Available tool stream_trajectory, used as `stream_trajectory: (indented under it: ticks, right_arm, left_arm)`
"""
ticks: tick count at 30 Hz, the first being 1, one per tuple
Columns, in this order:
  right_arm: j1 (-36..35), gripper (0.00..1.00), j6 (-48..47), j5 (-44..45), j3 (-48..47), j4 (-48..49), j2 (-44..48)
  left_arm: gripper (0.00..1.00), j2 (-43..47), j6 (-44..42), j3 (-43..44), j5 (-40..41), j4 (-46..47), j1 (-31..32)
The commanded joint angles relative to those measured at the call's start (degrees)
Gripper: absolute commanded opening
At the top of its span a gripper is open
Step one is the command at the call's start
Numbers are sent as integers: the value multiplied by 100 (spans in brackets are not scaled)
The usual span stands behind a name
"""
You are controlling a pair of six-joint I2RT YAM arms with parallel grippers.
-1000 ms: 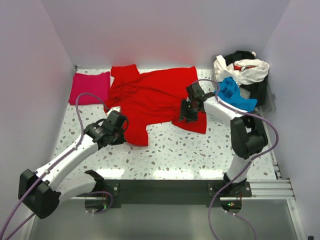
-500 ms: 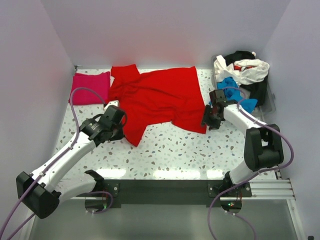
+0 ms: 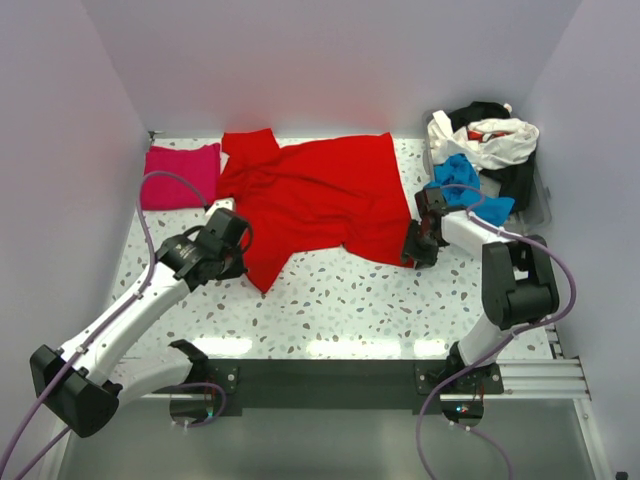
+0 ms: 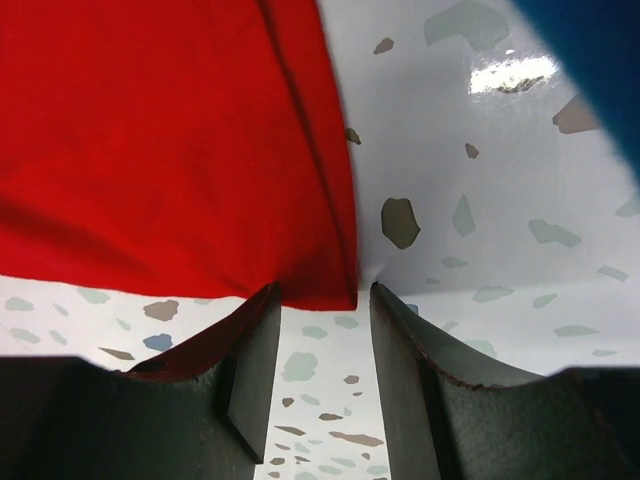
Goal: Fold and stack the t-shirts
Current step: Flatten the tshirt out, then fold the tshirt
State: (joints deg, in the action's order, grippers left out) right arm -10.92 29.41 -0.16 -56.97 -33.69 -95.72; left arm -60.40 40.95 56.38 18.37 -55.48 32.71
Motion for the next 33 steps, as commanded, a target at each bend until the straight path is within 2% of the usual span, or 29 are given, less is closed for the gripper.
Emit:
stream_trajectory:
  ticks: [1,8,10,11,14,20,25,33]
  right_arm:
    - [11,44,47,-54,63,144,-113]
    - [11,33,-32,95,169,161,-236]
    - [11,25,-75,95,134,161,-289]
    - [2,16,-93,104,107,83,-333]
    - [11,0,-172,288,11,-163,-281]
    - [11,0,-295,824,-156,-839,1]
    - [11,0,-243,869,-130,-1174,343]
    - [11,0,-339,1000,-200,-1948,783]
  left_arm:
    - [0,90,27,303,193,-147,16]
    - [0,125,-26,409,237,-208,16]
    - [0,151,-52,383,228,-208,16]
    - [0,160,-69,383,228,-200,16]
    - [0,230,-78,426,246,-243,8]
    - [0,441,36,655,413,-586,16]
    - [0,748,308,646,413,-858,8]
    - [0,1153,651,637,27,-1360,16]
